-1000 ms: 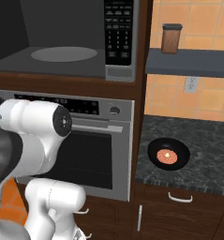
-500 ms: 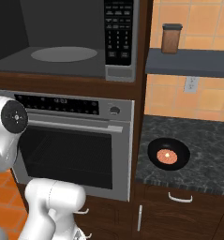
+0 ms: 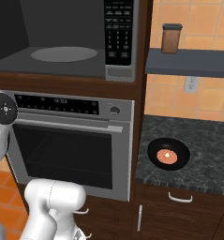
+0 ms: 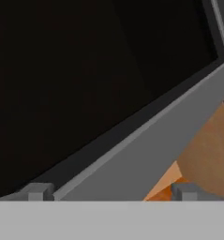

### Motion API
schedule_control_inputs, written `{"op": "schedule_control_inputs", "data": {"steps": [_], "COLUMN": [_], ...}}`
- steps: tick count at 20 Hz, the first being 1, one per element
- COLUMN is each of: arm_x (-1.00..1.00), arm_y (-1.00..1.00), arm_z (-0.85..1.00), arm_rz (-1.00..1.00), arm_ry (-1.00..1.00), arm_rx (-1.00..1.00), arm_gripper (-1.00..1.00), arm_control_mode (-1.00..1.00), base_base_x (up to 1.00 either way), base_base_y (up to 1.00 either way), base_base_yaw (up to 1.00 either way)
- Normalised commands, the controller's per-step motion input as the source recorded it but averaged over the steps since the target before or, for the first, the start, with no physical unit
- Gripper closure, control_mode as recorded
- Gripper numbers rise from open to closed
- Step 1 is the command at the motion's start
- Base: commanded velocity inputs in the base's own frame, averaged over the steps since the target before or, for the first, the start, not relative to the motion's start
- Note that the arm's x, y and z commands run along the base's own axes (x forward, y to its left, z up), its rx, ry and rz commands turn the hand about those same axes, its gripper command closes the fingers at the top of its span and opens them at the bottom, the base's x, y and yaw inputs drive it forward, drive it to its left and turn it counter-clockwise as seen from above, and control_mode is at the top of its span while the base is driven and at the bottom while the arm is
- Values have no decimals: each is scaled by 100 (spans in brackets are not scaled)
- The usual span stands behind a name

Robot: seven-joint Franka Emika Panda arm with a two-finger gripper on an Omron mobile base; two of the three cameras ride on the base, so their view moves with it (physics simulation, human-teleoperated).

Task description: Open the microwave, place the bowl with waffle inside the microwave, then close the microwave door and turn it on.

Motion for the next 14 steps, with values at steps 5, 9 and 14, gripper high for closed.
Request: {"op": "schedule_control_inputs", "data": {"steps": [5,9,14], "arm_x": [0,1,0], "arm_y": [-63,-100,-100], "arm_z": [-16,-43,-37], "arm_rz": [-22,-56,-51], "arm_ry": [41,44,23], "arm_rx": [-1,0,0], "arm_gripper": [-100,-100,-100], "arm_control_mode": [-100,-100,-100], "base_base_x": [0,0,0], "base_base_y": [0,0,0], "base_base_yaw": [0,0,0]}}
